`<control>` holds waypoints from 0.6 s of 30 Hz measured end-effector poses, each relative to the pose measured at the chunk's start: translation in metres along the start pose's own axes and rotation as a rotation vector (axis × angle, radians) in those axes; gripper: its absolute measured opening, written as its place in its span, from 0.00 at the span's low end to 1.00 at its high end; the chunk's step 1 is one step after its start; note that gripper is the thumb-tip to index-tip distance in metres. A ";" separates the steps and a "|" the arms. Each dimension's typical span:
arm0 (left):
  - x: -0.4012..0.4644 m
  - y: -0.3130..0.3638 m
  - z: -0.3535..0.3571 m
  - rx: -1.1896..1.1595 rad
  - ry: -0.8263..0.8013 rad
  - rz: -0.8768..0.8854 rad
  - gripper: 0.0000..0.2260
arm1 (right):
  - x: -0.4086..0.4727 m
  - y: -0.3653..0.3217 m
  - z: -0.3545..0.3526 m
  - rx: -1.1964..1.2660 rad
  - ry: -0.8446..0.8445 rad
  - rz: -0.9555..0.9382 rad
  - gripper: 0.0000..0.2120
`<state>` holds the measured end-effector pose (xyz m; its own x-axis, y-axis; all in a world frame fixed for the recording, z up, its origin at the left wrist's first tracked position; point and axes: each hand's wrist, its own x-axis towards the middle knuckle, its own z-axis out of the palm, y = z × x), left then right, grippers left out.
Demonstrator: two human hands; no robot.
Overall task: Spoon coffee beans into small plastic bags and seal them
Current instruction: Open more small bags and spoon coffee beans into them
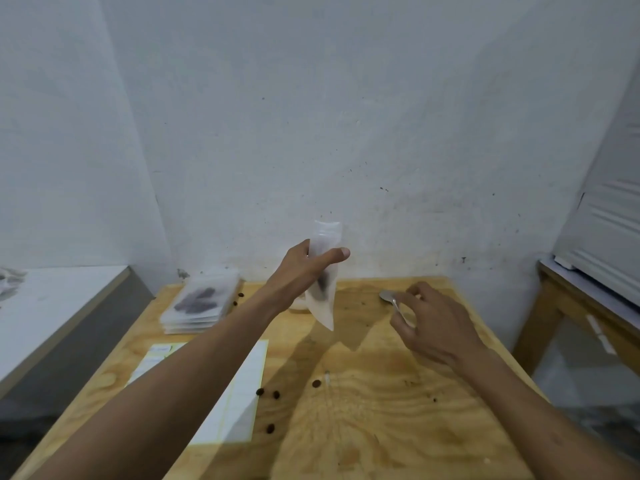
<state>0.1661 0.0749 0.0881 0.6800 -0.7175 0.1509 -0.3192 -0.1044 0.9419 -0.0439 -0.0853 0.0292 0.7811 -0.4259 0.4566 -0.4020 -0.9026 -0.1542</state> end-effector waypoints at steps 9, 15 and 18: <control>-0.018 0.007 0.003 0.210 0.112 0.121 0.28 | 0.061 -0.081 -0.070 0.881 -0.005 0.200 0.22; -0.025 0.001 -0.016 0.136 0.063 0.114 0.39 | 0.085 -0.094 -0.066 0.825 -0.046 0.228 0.11; -0.024 -0.006 -0.035 -0.067 0.082 0.090 0.27 | 0.096 -0.091 -0.064 0.872 -0.044 0.261 0.05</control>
<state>0.1749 0.1173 0.0894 0.7033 -0.6627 0.2574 -0.3382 0.0066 0.9410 0.0373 -0.0401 0.1434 0.7409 -0.6091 0.2828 -0.0791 -0.4973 -0.8640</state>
